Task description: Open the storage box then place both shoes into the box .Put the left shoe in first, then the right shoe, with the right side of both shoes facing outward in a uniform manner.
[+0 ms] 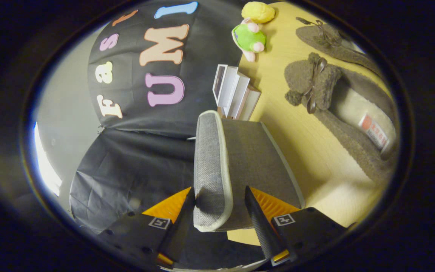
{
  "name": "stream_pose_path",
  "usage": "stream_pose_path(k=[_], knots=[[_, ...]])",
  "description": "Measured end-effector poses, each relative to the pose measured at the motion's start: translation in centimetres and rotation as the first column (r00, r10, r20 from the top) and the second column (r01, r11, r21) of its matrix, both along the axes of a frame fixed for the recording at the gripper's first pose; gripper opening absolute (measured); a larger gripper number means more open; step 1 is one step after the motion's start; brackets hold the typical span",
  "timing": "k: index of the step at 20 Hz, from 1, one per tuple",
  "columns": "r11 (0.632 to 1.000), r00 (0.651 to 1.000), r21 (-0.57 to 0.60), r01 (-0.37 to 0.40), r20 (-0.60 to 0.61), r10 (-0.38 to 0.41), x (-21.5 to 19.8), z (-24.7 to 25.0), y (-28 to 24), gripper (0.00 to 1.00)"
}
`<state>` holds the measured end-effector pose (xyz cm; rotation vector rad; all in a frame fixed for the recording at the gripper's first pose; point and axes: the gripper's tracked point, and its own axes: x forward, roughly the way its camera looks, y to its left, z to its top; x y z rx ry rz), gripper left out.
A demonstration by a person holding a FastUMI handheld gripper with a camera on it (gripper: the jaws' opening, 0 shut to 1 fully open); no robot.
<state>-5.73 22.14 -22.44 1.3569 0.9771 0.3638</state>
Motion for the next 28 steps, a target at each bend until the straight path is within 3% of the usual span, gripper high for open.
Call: stream_pose_path(k=[6, 10, 11, 16, 28], knots=[[1.000, 1.000, -0.002, -0.004, 0.002, 0.004, 0.6, 1.0, -1.8, 0.58], [1.000, 0.999, 0.015, 0.021, 0.032, -0.021, 1.6, 2.0, -2.2, 0.23], [1.000, 0.999, 0.012, -0.004, 0.051, 0.003, 1.5, 2.3, -1.7, 0.14], [0.996, 0.977, -0.005, -0.087, 0.197, 0.086, 1.4, 6.3, -1.0, 0.13], [0.970, 0.911, -0.067, -0.235, 0.334, 0.244, 4.0, 15.8, 4.5, 0.16]])
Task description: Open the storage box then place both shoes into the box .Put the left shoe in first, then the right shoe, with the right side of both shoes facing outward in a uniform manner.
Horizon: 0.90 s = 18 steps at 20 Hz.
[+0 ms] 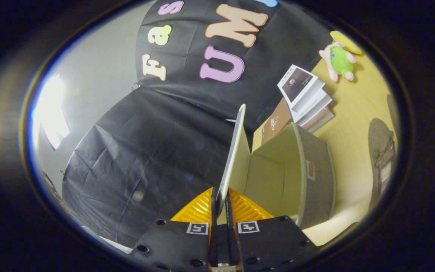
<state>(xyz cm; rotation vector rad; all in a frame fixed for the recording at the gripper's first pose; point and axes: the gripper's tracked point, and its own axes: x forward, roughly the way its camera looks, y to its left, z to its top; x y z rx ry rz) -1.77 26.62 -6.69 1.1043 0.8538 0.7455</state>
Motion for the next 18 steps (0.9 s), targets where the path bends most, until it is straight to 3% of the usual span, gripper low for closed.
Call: stream_pose_path(k=[11, 18], knots=[[0.992, 0.983, -0.014, -0.124, 0.138, 0.125, 0.1, 4.9, 10.4, 0.19], [0.987, 0.970, -0.032, -0.160, 0.181, 0.163, -0.1, 5.7, 16.0, 0.19]])
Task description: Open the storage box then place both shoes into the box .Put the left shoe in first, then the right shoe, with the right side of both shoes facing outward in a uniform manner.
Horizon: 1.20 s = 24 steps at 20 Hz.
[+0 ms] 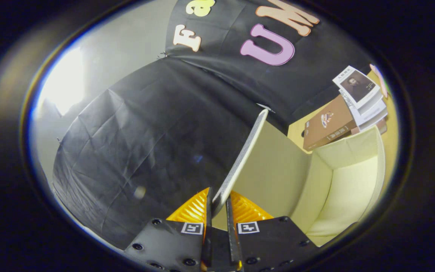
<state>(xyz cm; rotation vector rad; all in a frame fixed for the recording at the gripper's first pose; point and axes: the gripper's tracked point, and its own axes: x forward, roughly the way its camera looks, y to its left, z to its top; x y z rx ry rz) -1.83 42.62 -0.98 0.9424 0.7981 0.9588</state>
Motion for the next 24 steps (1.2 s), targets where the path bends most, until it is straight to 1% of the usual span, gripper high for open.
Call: stream_pose_path(k=[1, 3, 6, 10, 13, 16, 19, 21, 24], knots=[[1.000, 0.999, -0.025, 0.019, 0.032, -0.018, 0.4, -0.1, 0.6, 0.27], [0.995, 0.992, -0.065, 0.074, 0.109, -0.067, 1.5, -0.2, -0.3, 0.43], [0.991, 0.987, -0.085, 0.103, 0.132, -0.091, 2.2, -1.4, -0.2, 0.66], [0.973, 0.971, -0.150, 0.178, 0.190, -0.148, 3.6, -3.0, -3.4, 0.97], [0.953, 0.959, -0.200, 0.229, 0.214, -0.186, 4.4, -4.2, -6.5, 0.98], [0.921, 0.940, -0.261, 0.288, 0.261, -0.219, 5.3, -5.1, -10.1, 0.98], [0.896, 0.924, -0.297, 0.331, 0.296, -0.243, 6.1, -5.5, -13.5, 0.98], [0.873, 0.911, -0.332, 0.358, 0.328, -0.249, 6.7, -5.7, -16.0, 0.99], [0.829, 0.890, -0.392, 0.400, 0.382, -0.248, 7.4, -6.5, -19.7, 0.99]])
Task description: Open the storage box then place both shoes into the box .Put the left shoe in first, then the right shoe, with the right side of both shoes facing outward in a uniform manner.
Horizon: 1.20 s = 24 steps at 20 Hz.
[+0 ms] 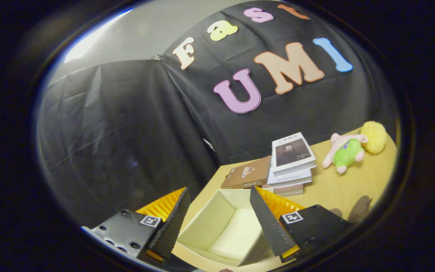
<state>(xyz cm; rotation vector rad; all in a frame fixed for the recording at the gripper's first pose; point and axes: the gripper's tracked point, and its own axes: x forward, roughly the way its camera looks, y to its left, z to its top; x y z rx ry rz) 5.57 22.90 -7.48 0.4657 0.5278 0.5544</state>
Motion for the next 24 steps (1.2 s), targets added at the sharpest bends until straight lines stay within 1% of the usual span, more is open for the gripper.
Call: stream_pose_path(k=[6, 14, 17, 24], knots=[[0.987, 0.998, -0.153, 0.054, 0.040, -0.049, 0.8, -2.5, -7.2, 1.00], [0.960, 0.994, -0.264, 0.095, -0.026, -0.105, 0.0, -7.7, -15.4, 1.00], [0.950, 0.992, -0.302, 0.084, -0.068, -0.109, -1.1, -10.2, -17.5, 1.00], [0.938, 0.979, -0.346, 0.006, -0.191, -0.077, -4.3, -16.3, -19.6, 1.00]])
